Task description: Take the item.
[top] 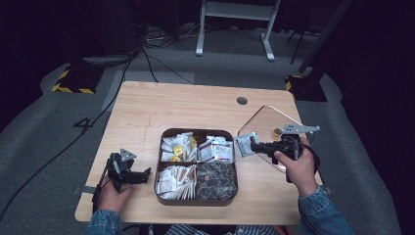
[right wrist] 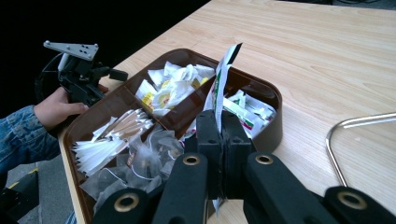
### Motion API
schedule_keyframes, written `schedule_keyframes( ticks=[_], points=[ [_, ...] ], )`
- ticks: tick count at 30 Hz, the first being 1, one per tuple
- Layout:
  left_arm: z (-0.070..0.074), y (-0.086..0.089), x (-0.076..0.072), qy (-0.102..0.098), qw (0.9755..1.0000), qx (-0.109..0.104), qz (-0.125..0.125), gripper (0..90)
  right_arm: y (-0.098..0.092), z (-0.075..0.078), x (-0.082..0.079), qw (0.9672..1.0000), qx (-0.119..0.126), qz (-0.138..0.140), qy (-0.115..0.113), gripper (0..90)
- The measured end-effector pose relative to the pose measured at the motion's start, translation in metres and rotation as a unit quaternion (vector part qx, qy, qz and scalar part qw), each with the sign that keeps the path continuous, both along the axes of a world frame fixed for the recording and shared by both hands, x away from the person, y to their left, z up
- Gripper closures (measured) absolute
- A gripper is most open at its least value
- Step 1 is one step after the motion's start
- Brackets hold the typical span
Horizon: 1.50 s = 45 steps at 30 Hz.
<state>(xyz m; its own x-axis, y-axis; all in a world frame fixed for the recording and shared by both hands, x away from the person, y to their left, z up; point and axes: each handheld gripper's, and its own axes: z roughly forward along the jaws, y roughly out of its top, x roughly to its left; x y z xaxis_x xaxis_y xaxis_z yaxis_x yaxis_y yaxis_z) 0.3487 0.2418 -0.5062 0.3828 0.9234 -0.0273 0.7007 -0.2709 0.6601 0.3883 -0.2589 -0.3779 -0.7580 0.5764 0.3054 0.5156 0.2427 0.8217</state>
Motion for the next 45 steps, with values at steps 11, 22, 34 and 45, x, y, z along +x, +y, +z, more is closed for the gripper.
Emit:
schedule_keyframes(
  ticks=[11,22,34,45],
  points=[
    [0.0,0.0,0.0,0.0,1.0,0.0,0.0,0.1,-0.016,-0.008,-0.004,0.9997,-0.007,-0.013,0.019,89.2],
    [0.0,0.0,0.0,0.0,1.0,0.0,0.0,0.1,-0.021,-0.032,-0.008,0.9979,-0.031,-0.012,0.055,89.1],
    [0.0,0.0,0.0,0.0,1.0,0.0,0.0,0.1,-0.014,-0.06,-0.01,0.9944,-0.059,-0.004,0.088,88.9],
    [0.0,0.0,0.0,0.0,1.0,0.0,0.0,0.1,-0.008,-0.076,-0.007,0.9895,-0.071,0.004,0.126,87.6]
  ],
)
